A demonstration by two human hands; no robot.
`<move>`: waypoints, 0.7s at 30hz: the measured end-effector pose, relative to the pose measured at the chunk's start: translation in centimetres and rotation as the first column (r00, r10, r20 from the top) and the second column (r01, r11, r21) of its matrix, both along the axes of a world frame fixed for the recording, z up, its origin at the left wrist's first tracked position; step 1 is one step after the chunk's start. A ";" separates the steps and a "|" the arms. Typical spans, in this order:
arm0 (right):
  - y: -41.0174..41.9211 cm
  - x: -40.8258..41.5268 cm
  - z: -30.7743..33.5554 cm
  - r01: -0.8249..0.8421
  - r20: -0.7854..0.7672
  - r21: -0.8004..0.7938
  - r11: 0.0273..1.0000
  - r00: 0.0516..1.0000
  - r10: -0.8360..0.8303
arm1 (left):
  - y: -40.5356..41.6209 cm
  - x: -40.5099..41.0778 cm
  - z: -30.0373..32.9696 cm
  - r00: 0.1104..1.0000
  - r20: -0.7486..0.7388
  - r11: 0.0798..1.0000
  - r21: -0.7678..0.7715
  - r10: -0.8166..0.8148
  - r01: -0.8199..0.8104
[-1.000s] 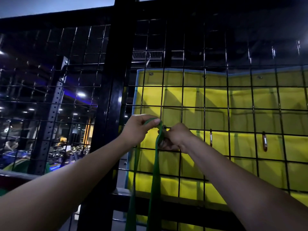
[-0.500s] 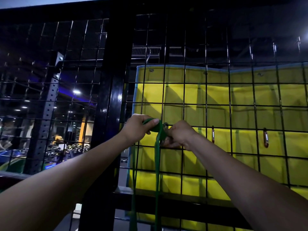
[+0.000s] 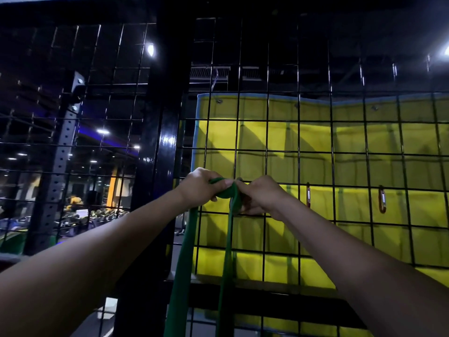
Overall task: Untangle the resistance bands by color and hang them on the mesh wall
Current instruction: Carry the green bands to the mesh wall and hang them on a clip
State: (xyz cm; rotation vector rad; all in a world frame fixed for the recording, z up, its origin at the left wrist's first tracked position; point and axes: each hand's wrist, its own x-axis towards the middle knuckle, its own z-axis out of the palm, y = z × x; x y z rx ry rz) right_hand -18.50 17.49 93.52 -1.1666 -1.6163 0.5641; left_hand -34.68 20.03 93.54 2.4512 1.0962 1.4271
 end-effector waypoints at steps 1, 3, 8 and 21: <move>-0.1 -0.2 0.0 0.025 -0.006 0.003 1.000 1.000 -0.025 | 0.0 0.0 0.0 1.000 0.006 1.000 -0.004 -0.004 0.004; 0.1 -0.6 0.1 0.080 -0.027 0.008 0.997 0.996 -0.080 | 0.2 -0.2 -0.1 1.000 0.024 1.000 -0.015 -0.011 0.012; 0.4 -1.4 0.0 0.187 -0.033 0.023 0.982 0.982 -0.186 | 0.4 -0.1 -0.7 0.997 0.069 0.999 -0.027 -0.029 0.030; 0.9 -1.5 0.3 0.267 0.104 0.078 0.961 0.956 -0.274 | -0.5 0.8 0.9 0.997 -0.054 0.982 0.182 0.057 -0.047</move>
